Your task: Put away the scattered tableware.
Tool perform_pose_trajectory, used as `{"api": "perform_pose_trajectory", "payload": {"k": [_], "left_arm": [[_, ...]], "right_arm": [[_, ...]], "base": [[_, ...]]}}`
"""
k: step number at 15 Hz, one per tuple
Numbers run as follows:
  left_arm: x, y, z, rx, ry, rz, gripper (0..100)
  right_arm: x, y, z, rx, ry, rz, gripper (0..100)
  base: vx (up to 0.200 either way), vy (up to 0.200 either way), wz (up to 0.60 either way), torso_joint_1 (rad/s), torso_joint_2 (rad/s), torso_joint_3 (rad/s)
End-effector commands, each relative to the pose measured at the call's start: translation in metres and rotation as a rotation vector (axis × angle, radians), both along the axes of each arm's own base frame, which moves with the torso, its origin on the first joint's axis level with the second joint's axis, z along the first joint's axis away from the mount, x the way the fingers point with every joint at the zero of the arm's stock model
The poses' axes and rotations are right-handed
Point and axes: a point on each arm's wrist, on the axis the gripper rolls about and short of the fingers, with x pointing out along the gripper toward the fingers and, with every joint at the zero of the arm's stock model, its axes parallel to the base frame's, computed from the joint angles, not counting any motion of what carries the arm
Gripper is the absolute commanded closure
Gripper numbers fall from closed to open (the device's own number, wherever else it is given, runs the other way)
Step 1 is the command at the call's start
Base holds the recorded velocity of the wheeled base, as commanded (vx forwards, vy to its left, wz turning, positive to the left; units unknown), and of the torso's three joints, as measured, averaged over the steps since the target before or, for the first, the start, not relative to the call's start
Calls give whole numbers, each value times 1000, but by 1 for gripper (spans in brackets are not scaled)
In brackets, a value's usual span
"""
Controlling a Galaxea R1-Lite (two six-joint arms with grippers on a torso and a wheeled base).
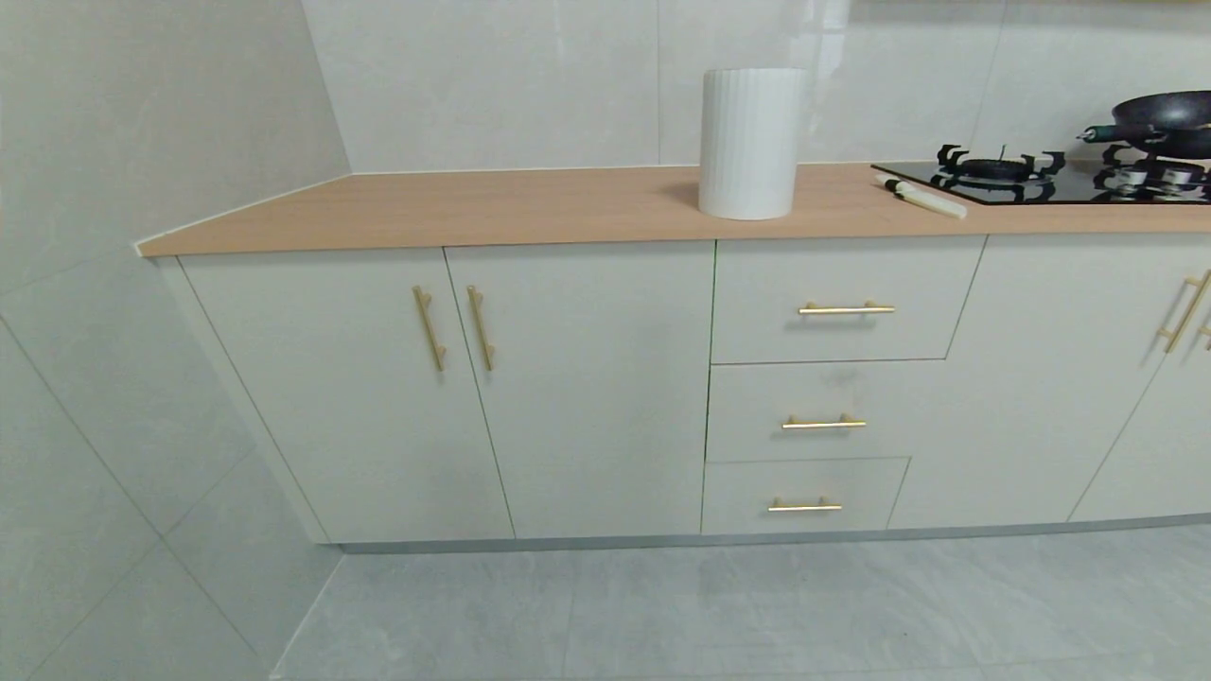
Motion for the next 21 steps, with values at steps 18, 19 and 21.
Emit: {"api": "perform_pose_trajectory", "payload": {"k": [18,19,21], "left_arm": [[0,0,0,-2,0,2,0],[0,0,0,-2,0,0,0],[0,0,0,-2,0,2,0]], "right_arm": [[0,0,0,0,4,0,0],[0,0,0,0,4,0,0],[0,0,0,2,4,0,0]], "base": [[200,0,0,3,2,1],[200,0,0,7,2,2],[200,0,0,2,5,2]]}}
